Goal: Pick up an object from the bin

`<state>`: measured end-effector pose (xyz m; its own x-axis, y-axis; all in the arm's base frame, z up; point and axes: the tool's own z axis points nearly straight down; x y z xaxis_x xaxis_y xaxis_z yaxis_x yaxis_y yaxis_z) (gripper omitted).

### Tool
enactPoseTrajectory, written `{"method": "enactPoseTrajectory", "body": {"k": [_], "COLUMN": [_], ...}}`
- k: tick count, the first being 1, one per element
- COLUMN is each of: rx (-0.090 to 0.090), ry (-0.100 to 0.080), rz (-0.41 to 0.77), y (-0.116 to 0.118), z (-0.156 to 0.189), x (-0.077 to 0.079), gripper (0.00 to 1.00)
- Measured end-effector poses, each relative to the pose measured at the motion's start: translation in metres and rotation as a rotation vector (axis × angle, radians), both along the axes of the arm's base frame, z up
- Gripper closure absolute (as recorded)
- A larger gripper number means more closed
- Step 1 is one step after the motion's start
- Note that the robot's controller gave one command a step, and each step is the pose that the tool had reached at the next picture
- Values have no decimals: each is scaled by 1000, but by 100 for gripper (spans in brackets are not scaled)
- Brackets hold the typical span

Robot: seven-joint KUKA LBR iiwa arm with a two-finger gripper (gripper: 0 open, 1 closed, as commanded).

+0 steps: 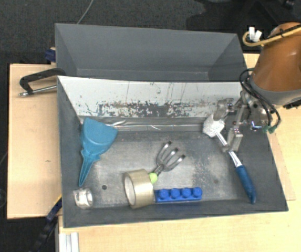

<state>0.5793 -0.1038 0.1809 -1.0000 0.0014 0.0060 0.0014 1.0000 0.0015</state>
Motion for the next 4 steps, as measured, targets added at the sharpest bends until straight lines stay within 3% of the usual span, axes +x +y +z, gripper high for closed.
{"method": "enactPoseTrajectory", "body": {"k": [1, 2, 3, 4], "rx": [-1, -1, -1, 4], "ry": [-9, -11, -6, -8], "rz": [2, -161, -196, -327], "y": [0, -15, 53, 36], "z": [5, -44, -56, -67], "x": [2, -7, -6, -12], "gripper": [0, 0, 0, 0]}}
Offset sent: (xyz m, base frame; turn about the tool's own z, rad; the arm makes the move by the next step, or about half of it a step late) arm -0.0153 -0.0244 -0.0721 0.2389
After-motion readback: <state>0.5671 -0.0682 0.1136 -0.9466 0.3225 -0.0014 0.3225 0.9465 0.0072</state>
